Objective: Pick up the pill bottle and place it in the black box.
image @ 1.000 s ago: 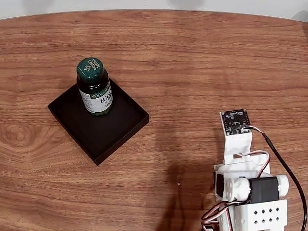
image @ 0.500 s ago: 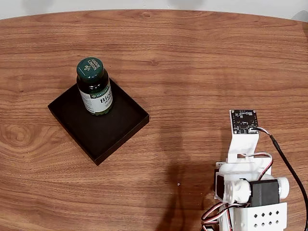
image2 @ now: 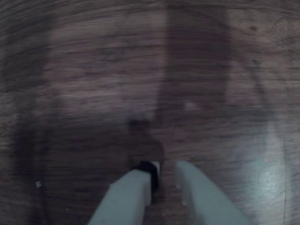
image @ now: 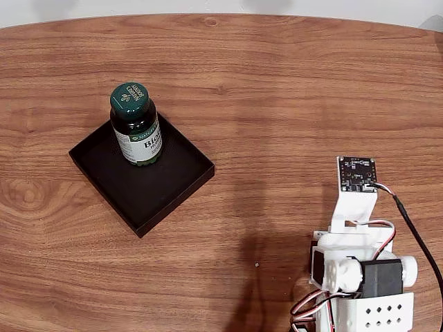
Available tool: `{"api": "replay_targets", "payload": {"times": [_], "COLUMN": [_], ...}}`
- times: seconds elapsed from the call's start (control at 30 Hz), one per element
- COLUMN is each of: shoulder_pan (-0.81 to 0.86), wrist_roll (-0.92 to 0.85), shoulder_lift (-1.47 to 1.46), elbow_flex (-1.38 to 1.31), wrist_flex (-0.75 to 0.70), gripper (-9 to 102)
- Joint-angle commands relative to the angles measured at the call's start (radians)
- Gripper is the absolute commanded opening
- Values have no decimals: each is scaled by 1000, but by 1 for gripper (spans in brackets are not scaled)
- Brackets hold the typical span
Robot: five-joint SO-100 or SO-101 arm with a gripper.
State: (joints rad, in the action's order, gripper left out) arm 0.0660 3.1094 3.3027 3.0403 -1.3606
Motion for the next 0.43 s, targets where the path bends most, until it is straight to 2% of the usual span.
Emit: {"api": "replay_targets", "payload": {"times": [0.0, 0.4], "shoulder_pan": [15, 15], "wrist_roll": [-58, -110], "shoulder_lift": [6, 35], "elbow_flex": [-11, -11], "wrist_flex": [-144, -152], "gripper": [0, 0]}}
